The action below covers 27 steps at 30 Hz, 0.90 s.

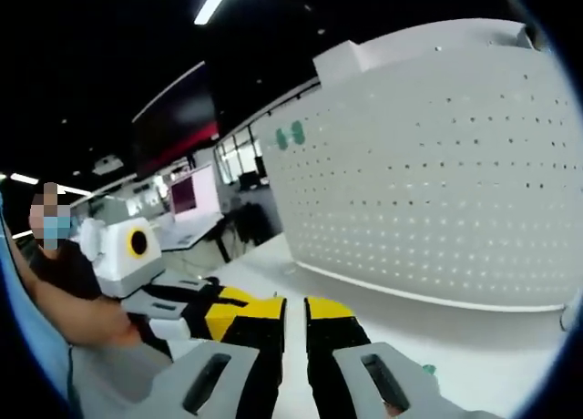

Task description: Insert the hook assembly into the mounting plate slot until the hook locks in place.

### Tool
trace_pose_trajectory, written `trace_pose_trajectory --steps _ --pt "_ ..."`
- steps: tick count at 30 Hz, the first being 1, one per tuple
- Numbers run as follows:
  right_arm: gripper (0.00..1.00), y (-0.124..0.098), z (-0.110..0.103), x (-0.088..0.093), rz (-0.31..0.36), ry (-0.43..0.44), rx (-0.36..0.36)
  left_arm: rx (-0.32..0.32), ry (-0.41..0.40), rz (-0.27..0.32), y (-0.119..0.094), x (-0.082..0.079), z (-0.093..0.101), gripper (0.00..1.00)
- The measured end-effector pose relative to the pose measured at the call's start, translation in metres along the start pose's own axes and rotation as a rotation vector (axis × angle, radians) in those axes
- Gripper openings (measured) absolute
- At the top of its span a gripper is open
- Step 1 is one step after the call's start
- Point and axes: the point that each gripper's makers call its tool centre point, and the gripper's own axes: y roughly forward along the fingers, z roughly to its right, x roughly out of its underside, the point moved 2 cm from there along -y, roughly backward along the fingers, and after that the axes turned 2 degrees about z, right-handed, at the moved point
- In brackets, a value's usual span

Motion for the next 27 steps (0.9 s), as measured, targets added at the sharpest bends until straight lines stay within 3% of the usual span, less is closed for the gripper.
trace_pose_trajectory --steps 9,17,27 --pt "0.22 -0.005 0.010 0.000 0.002 -0.014 0.031 -0.005 0.005 -0.004 0.000 0.001 -0.001 0.04" --pt "0.42 -0.014 0.018 -0.008 0.036 -0.030 0.044 -0.010 0.017 -0.007 0.000 0.001 -0.002 0.04" --pt "0.63 -0.023 0.021 -0.016 0.068 -0.106 0.030 -0.039 0.028 0.004 -0.004 -0.003 -0.011 0.04"
